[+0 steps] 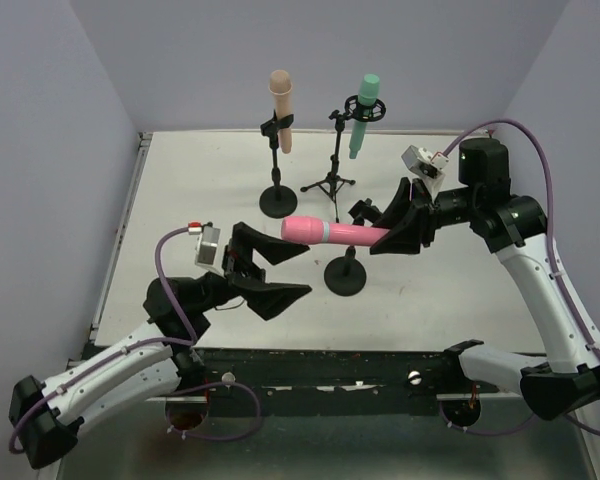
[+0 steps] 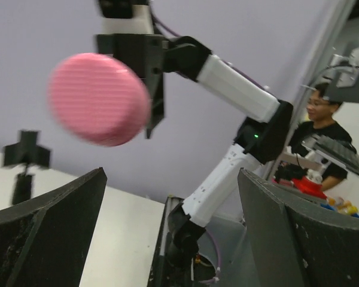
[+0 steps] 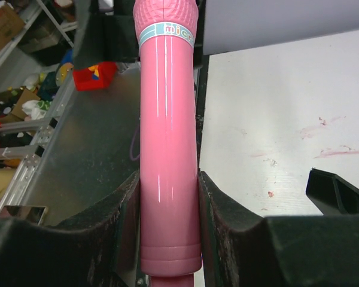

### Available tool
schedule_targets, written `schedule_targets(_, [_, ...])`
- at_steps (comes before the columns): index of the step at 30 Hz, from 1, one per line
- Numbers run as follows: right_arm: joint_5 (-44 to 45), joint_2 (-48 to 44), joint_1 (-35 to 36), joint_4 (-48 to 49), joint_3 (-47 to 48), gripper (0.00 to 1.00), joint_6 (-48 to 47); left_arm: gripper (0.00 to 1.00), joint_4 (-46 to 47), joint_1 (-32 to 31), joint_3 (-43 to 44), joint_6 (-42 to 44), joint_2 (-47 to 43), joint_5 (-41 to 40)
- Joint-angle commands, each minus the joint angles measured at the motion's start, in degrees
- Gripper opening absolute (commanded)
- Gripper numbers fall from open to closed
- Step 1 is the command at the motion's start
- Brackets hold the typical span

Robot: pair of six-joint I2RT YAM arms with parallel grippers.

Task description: Attach the microphones to the stand

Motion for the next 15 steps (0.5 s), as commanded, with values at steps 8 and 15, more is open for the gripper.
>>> schedule_targets(8, [-5.3,0.0,-0.4,6.2,-1.3,0.33,7.1,0.95,24.9,-16.4,9.0,17.8,22.4,-22.7])
schedule_targets(15, [-5.3,-1.4,-0.4,10.6,-4.0,0.33,10.6,0.89,34.6,-20.1,11.7,21.8,29.6,-31.6])
